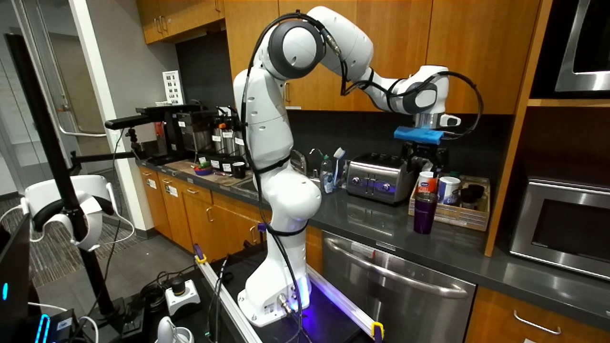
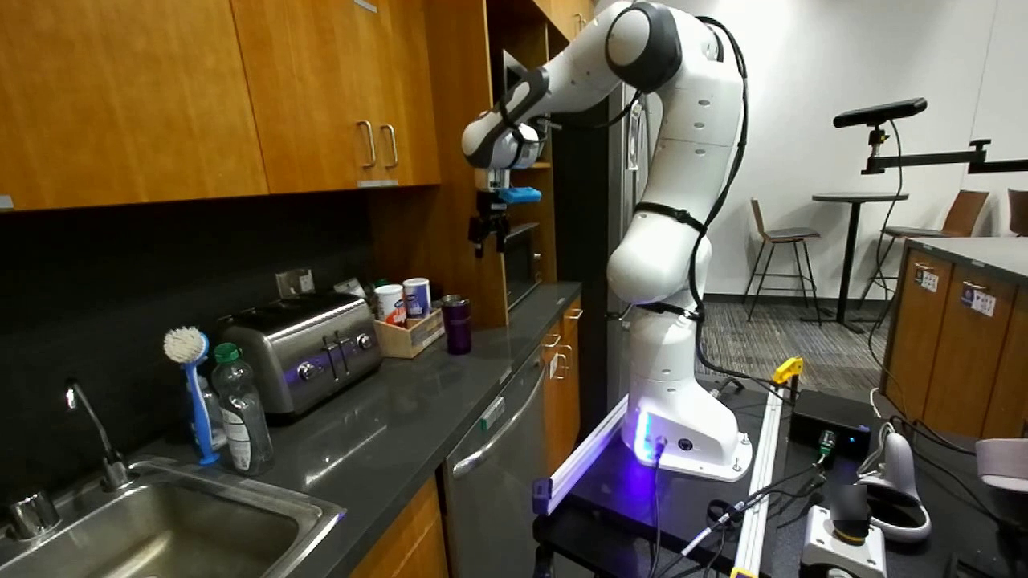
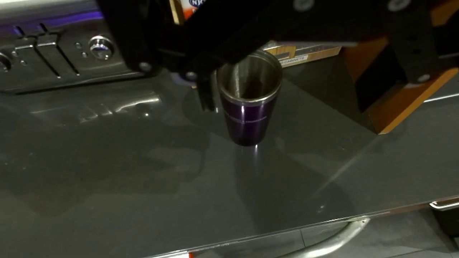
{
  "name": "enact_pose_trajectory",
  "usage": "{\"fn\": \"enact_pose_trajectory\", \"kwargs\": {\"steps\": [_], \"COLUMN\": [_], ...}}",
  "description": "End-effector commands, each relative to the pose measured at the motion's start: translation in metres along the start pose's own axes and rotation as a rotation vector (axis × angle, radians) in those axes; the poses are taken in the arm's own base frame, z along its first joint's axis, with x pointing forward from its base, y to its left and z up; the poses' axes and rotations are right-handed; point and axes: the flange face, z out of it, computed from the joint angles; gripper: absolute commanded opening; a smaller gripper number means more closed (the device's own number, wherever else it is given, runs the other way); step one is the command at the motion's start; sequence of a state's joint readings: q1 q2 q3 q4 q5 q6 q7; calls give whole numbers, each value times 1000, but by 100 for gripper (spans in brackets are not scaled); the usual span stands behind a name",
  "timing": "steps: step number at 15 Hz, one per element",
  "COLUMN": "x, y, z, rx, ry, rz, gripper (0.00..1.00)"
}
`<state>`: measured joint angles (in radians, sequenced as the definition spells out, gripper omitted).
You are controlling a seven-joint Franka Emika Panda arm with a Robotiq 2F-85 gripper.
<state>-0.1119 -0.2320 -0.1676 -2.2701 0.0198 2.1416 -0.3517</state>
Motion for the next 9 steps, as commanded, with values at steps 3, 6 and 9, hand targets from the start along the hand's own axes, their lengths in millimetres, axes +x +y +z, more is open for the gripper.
{"fn": "enact_pose_trajectory", "kwargs": {"steps": [3, 6, 9], "x": [-4, 1, -6], "y": [-33, -40, -39], "z": [21, 24, 26], "rx": [1, 32, 31], "ry": [-77, -134, -139], "rz": [50, 93, 86], "gripper": [100, 100, 100]}}
